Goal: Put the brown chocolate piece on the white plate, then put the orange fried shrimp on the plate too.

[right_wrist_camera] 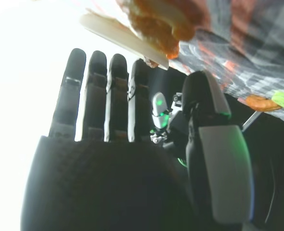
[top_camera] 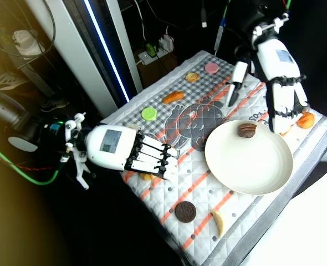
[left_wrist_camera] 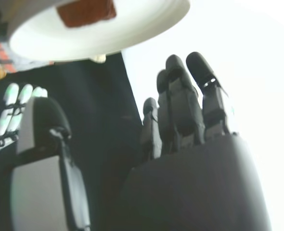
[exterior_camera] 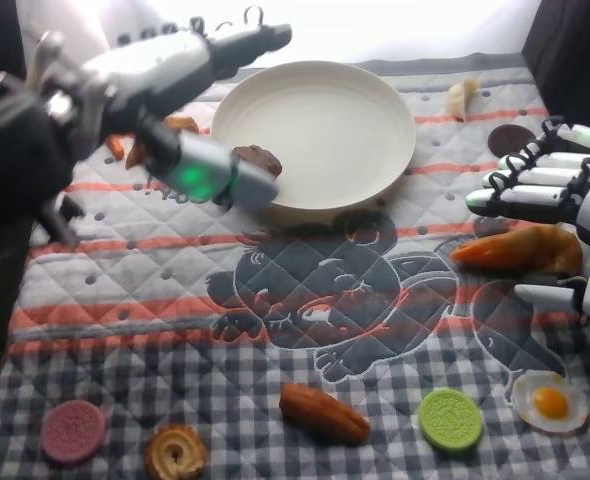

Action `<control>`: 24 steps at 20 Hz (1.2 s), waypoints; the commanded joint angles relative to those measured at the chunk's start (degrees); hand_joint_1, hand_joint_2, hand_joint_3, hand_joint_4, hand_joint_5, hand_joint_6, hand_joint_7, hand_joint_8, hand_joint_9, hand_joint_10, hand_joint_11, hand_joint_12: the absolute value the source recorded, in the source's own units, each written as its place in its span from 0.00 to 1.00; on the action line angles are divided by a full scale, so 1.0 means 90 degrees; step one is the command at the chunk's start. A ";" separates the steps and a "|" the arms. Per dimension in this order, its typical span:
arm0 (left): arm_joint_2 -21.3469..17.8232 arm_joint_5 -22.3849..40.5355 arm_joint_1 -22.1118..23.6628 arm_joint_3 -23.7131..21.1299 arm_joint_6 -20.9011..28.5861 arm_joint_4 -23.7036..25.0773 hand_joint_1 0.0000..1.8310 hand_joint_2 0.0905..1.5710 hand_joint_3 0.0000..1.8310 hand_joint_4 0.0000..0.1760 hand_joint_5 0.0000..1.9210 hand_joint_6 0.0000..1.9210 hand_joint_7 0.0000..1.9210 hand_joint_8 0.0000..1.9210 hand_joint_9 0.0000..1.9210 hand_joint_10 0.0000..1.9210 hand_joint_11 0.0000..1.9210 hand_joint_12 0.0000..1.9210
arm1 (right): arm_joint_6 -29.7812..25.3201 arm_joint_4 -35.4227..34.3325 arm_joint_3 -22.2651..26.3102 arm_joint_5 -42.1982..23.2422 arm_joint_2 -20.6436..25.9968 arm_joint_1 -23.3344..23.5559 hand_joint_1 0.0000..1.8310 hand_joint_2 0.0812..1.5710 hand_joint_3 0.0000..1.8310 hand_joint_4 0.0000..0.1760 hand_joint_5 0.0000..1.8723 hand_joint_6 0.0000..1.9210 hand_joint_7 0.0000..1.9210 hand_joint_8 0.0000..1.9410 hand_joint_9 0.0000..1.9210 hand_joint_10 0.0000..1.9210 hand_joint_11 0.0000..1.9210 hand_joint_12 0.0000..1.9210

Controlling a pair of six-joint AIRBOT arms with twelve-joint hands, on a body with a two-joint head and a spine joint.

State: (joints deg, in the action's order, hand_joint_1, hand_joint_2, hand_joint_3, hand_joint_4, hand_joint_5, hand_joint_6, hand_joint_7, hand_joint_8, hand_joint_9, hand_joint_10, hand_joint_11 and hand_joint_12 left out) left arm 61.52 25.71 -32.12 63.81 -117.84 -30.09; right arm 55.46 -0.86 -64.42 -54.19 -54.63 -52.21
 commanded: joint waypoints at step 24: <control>-0.1698 0.4061 -0.2471 -0.1656 0.3807 0.0961 0.49 0.50 0.00 0.70 0.07 0.00 0.10 0.00 0.10 0.01 0.00 0.39 | 0.0094 -0.0167 -0.0643 0.0359 -0.0474 0.0659 0.68 0.68 0.00 0.12 0.54 0.51 0.52 0.52 0.49 0.61 0.45 0.74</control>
State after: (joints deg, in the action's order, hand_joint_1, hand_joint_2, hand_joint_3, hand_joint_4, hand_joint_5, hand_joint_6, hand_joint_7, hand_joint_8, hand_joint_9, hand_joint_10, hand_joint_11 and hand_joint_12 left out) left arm 46.59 54.46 -54.96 48.64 -83.74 -22.44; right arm 55.64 -2.07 -69.82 -47.20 -58.87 -46.30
